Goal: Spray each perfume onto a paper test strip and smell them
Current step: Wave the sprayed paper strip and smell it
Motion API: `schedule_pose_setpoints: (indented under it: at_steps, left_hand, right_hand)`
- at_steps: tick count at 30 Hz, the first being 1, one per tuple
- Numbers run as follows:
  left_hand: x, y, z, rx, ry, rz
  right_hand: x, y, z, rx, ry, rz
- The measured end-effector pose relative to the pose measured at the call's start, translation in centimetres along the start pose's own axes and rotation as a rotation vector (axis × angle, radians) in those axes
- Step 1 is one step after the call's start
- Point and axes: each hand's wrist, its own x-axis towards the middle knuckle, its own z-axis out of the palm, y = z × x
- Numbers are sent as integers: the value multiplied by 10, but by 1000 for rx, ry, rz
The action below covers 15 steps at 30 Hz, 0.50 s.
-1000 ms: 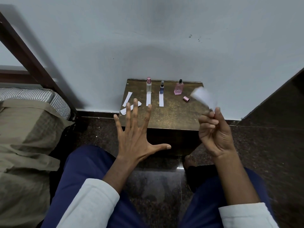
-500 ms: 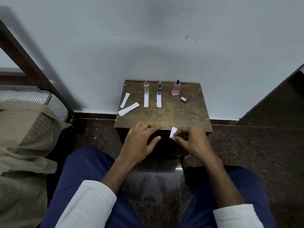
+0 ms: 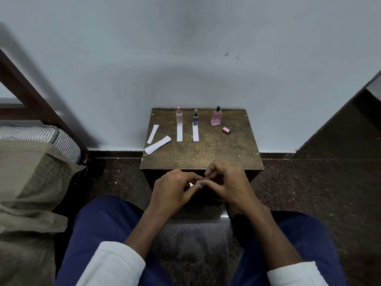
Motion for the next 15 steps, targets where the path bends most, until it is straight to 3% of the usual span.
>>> schedule_pose_setpoints:
  at_steps: [5, 7, 12, 15]
  left_hand:
    - [5, -7, 1, -392, -4, -168]
    - [7, -6, -1, -534, 32, -197]
    - [8, -5, 0, -820, 4, -269]
    - [8, -7, 2, -794, -14, -260]
  right_hand:
    - [2, 13, -16, 90, 192, 194]
    - [2, 17, -22, 170, 198, 239]
    - [-4, 0, -16, 240, -218, 103]
    - [-5, -2, -6, 274, -236, 89]
